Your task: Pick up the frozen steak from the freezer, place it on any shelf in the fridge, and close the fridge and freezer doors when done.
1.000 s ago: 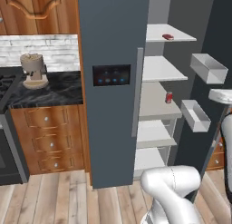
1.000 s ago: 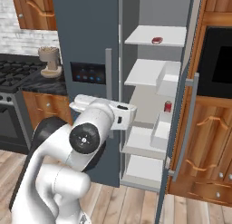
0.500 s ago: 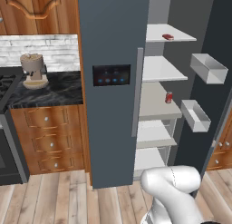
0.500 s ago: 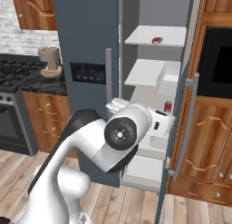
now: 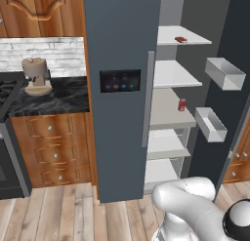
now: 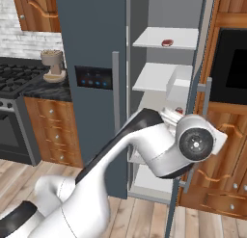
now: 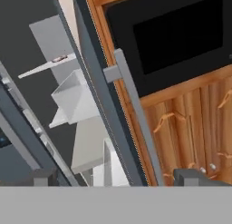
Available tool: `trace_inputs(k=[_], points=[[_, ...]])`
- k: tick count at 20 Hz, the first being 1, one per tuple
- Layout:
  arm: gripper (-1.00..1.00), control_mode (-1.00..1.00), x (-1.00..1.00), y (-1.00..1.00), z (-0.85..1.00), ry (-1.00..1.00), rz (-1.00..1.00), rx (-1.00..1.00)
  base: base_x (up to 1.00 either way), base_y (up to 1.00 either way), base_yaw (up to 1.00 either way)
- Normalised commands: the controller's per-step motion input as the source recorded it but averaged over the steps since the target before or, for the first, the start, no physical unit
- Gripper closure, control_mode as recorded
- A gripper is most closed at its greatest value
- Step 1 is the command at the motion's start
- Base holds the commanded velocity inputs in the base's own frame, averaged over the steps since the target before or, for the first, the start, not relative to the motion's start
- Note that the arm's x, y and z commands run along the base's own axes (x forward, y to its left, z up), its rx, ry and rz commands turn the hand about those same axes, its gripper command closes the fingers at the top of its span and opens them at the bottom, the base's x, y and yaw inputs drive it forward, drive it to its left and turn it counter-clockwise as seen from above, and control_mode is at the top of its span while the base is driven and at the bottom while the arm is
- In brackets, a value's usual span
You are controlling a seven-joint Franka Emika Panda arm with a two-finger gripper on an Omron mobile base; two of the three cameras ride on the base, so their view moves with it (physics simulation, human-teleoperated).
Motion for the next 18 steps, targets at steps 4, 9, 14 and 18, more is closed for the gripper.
trace_inputs(k=[4,9,14,18], points=[[-1.00,-1.00,0.30,-0.57,-0.25,0.04,-0.06,0.02,0.00,0.00,0.00],[-1.00,-1.00,0.27,-0.19,-0.24,0.04,-0.08,0.02,0.00,0.00,0.00],[-1.00,-1.00,0.41,-0.06,-0.38,0.00,-0.06,0.00,0.00,0.00,0.00],[-1.00,-1.00,0.48,-0.23,-0.22,0.00,-0.01,0.00,0.00,0.00,0.00]])
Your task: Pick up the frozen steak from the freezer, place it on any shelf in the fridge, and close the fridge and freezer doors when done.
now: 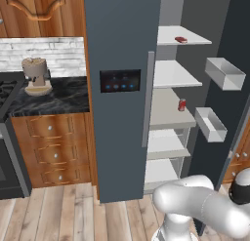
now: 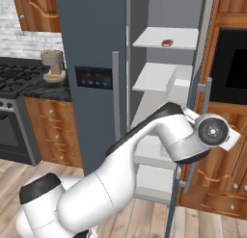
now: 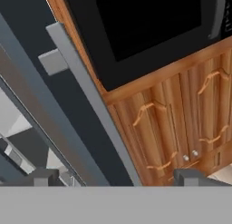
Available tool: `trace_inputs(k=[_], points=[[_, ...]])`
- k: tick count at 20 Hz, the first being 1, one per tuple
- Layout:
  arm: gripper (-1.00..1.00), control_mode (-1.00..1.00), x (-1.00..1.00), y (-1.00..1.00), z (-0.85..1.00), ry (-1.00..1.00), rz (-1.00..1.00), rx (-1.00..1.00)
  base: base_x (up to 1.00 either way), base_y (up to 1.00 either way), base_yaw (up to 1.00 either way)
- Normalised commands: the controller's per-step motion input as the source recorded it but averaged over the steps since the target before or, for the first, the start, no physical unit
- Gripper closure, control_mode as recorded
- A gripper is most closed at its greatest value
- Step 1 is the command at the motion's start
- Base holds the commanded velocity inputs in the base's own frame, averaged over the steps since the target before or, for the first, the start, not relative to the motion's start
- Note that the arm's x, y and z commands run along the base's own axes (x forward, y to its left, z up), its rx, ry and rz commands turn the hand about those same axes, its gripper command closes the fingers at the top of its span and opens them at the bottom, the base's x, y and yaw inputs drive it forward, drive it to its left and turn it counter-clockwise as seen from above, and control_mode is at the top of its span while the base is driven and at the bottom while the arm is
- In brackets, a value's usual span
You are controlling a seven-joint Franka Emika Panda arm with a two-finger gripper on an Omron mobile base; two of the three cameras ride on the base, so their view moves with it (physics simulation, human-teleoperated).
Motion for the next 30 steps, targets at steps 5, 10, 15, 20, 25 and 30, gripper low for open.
trace_inputs(k=[5,10,15,20,25,30], points=[[-1.00,-1.00,0.33,-0.46,-0.19,0.00,0.00,0.00,0.00,0.00,0.00],[-1.00,-1.00,0.25,-0.49,-0.04,0.00,0.00,0.02,0.00,0.00,0.00],[-1.00,-1.00,0.27,-0.42,-0.13,0.00,0.00,0.01,0.00,0.00,0.00],[-1.00,-1.00,0.36,-0.13,-0.23,0.00,0.00,0.00,0.00,0.00,0.00],[-1.00,-1.00,0.36,0.00,-0.11,0.00,0.00,0.02,0.00,0.00,0.00],[-1.00,-1.00,0.29,0.04,-0.15,0.00,0.00,0.07,0.00,0.00,0.00]])
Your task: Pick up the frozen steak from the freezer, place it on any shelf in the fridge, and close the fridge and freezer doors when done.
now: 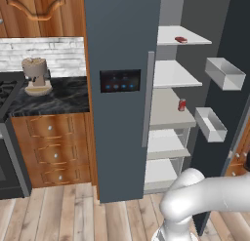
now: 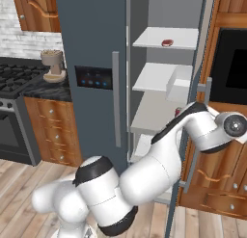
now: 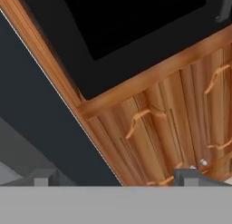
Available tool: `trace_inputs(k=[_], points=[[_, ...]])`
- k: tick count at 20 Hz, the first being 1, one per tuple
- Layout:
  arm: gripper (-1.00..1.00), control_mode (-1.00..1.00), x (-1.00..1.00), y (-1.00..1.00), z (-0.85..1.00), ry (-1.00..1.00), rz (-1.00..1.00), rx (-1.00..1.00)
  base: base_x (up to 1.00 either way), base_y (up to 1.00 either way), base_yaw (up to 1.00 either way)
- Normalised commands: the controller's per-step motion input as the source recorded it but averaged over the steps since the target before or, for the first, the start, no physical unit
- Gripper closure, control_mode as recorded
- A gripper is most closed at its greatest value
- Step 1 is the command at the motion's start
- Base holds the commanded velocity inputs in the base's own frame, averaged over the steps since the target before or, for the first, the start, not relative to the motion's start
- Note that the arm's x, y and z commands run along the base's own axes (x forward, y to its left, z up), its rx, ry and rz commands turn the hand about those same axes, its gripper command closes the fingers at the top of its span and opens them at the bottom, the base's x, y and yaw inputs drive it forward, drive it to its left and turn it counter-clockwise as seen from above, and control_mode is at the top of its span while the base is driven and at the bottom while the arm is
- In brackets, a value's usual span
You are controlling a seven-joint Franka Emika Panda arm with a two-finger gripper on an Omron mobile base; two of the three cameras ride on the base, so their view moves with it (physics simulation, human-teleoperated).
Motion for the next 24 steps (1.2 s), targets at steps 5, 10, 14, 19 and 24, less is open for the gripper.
trace_inputs(k=[5,10,14,19,24], points=[[-1.00,-1.00,0.32,0.25,-0.06,0.00,0.00,0.07,0.00,0.00,0.00],[-1.00,-1.00,0.33,0.36,0.00,0.00,0.05,0.01,0.00,0.00,0.00],[-1.00,-1.00,0.16,0.65,0.00,0.00,0.13,0.07,0.00,0.00,0.00],[-1.00,-1.00,0.03,1.00,0.00,-0.01,0.22,0.12,0.00,0.00,0.00],[-1.00,-1.00,0.15,1.00,0.00,-0.01,0.18,0.15,0.00,0.00,0.00]])
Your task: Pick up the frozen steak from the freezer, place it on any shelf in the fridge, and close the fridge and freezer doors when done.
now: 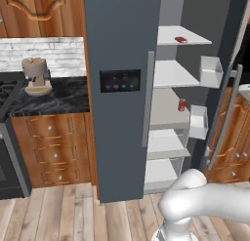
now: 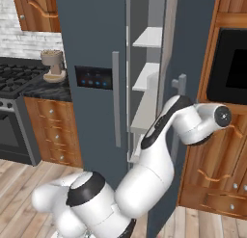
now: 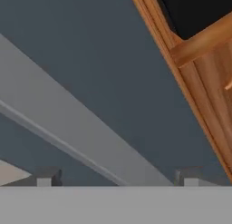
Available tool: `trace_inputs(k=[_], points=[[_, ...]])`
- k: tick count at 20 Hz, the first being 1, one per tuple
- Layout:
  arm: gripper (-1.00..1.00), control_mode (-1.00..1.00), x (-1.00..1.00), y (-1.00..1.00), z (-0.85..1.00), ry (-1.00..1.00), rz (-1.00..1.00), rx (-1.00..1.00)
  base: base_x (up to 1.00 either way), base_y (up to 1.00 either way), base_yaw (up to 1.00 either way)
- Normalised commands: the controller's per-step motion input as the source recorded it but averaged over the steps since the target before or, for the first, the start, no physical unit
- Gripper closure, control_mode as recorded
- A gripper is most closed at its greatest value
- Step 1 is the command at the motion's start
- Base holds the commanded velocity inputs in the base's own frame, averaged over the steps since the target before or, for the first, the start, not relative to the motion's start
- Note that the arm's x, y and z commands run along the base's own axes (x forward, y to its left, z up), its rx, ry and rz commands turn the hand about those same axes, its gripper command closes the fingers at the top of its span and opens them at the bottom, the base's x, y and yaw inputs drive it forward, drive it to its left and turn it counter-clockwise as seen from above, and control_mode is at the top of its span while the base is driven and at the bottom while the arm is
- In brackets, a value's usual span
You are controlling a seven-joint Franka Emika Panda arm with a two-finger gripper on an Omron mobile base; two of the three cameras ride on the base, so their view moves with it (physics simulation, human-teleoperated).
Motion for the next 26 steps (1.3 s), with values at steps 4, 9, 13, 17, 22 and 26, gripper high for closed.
trace_inputs(k=[4,9,13,17,22,26], points=[[-1.00,-1.00,0.30,0.99,0.00,-0.05,0.13,0.15,0.00,0.00,0.00],[-1.00,-1.00,0.47,0.74,0.10,-0.08,0.05,0.17,0.00,0.00,0.00],[-1.00,-1.00,0.53,0.49,0.17,-0.09,0.00,0.12,0.00,0.00,0.00],[-1.00,-1.00,0.47,0.36,0.21,-0.09,0.00,0.10,0.00,0.00,0.00],[-1.00,-1.00,0.49,0.33,0.18,-0.08,0.00,0.05,0.00,0.00,0.00],[-1.00,-1.00,0.54,0.25,0.10,-0.05,0.00,0.00,0.00,0.00,0.00]])
